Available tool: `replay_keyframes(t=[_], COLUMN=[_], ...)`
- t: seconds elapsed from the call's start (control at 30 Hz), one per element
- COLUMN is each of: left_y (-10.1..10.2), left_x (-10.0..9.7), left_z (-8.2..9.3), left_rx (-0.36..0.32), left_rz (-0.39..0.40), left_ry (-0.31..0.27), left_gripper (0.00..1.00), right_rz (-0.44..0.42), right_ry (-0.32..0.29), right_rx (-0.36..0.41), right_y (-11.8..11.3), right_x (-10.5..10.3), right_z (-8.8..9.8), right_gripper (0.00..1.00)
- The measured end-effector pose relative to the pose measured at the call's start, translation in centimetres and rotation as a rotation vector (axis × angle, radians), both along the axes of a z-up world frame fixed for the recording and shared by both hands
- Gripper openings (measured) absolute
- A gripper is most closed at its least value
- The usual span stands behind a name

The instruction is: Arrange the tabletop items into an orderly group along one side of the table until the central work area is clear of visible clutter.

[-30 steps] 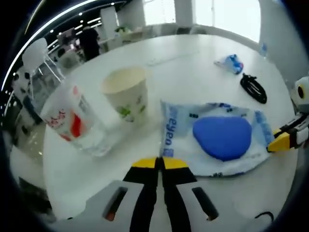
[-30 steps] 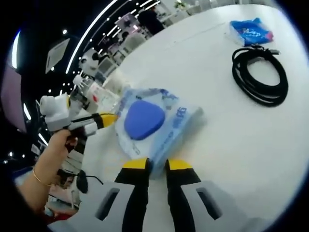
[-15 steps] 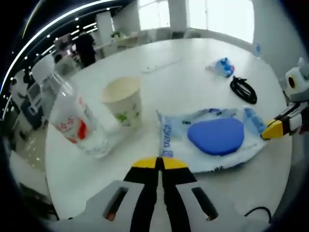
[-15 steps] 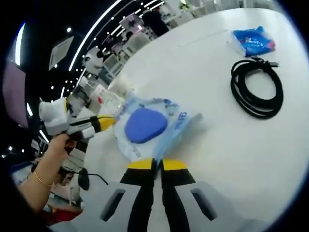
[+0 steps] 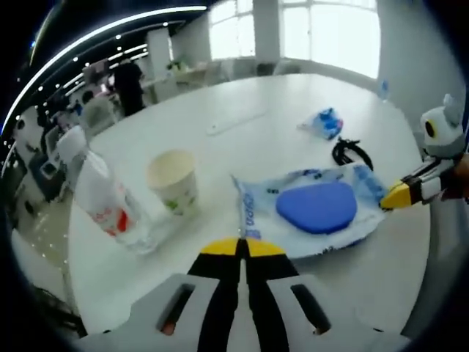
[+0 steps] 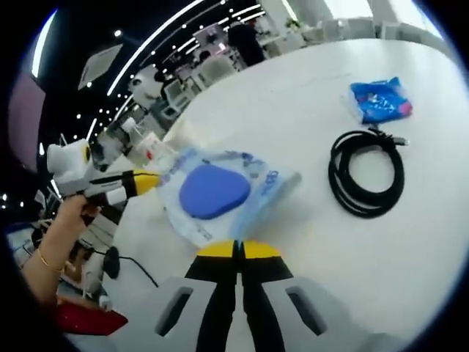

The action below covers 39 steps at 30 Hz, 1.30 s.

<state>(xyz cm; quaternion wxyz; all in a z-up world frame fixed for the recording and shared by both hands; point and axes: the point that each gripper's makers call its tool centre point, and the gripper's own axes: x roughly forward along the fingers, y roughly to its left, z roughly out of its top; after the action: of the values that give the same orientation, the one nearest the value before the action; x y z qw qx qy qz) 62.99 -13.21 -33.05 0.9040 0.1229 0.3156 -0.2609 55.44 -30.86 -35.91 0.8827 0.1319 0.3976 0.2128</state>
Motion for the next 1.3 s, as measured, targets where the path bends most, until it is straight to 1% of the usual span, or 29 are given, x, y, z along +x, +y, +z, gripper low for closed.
replay_keyframes(t=[0.1, 0.13, 0.2, 0.23, 0.37, 0.4, 0.5, 0.6, 0.77, 0.83, 0.87, 0.97, 1.07, 1.2, 1.3], left_y=[-0.4, -0.6, -0.9, -1.0, -1.9, -2.1, -2.8, -3.5, -4.4, -4.8, -5.0, -5.3, -5.7, -6.0, -6.2], left_x=[-0.3, -0.3, -0.4, -0.4, -0.5, -0.5, -0.1, 0.3, 1.1, 1.4, 1.6, 2.2, 2.5, 3.5, 4.1], left_z=[0.2, 0.3, 0.6, 0.8, 1.5, 1.6, 1.7, 1.9, 1.9, 2.0, 2.0, 1.7, 1.7, 1.4, 1.2], left_rx=[-0.006, -0.022, -0.049, -0.052, -0.065, -0.067, -0.082, -0.117, -0.156, -0.168, -0.175, -0.183, -0.197, -0.201, -0.197], left_rz=[-0.007, -0.001, 0.008, 0.011, 0.013, 0.017, 0.059, 0.084, 0.108, 0.113, 0.118, 0.126, 0.126, 0.152, 0.169], left_ry=[0.0, 0.0, -0.003, -0.006, -0.023, -0.027, -0.023, -0.033, -0.032, -0.033, -0.033, -0.024, -0.024, -0.026, -0.025], left_gripper=[0.0, 0.0, 0.0, 0.0, 0.0, 0.0, 0.0, 0.0, 0.0, 0.0, 0.0, 0.0, 0.0, 0.0, 0.0], right_rz=[0.007, 0.016, 0.013, 0.013, 0.015, 0.013, 0.003, 0.005, -0.003, 0.015, 0.037, 0.051, 0.068, 0.069, 0.081], right_ry=[-0.016, -0.034, -0.05, -0.057, -0.114, -0.119, -0.134, -0.154, -0.162, -0.175, -0.178, -0.169, -0.193, -0.187, -0.192], right_rx=[-0.031, -0.055, -0.071, -0.077, -0.142, -0.147, -0.164, -0.206, -0.225, -0.257, -0.277, -0.291, -0.333, -0.33, -0.332], right_y=[-0.8, -1.1, -1.6, -1.8, -3.2, -3.4, -4.1, -5.0, -6.2, -6.6, -6.7, -7.0, -7.4, -7.7, -7.7], right_x=[0.5, 0.9, 1.4, 1.7, 3.9, 4.3, 5.6, 7.0, 9.0, 9.8, 10.1, 11.1, 12.5, 14.2, 15.1], right_z=[0.1, 0.3, 0.6, 0.7, 1.7, 1.9, 2.3, 2.6, 2.8, 2.9, 2.8, 2.6, 2.8, 2.5, 2.2], right_gripper=[0.01, 0.01, 0.01, 0.01, 0.01, 0.01, 0.01, 0.01, 0.01, 0.01, 0.01, 0.01, 0.01, 0.01, 0.01])
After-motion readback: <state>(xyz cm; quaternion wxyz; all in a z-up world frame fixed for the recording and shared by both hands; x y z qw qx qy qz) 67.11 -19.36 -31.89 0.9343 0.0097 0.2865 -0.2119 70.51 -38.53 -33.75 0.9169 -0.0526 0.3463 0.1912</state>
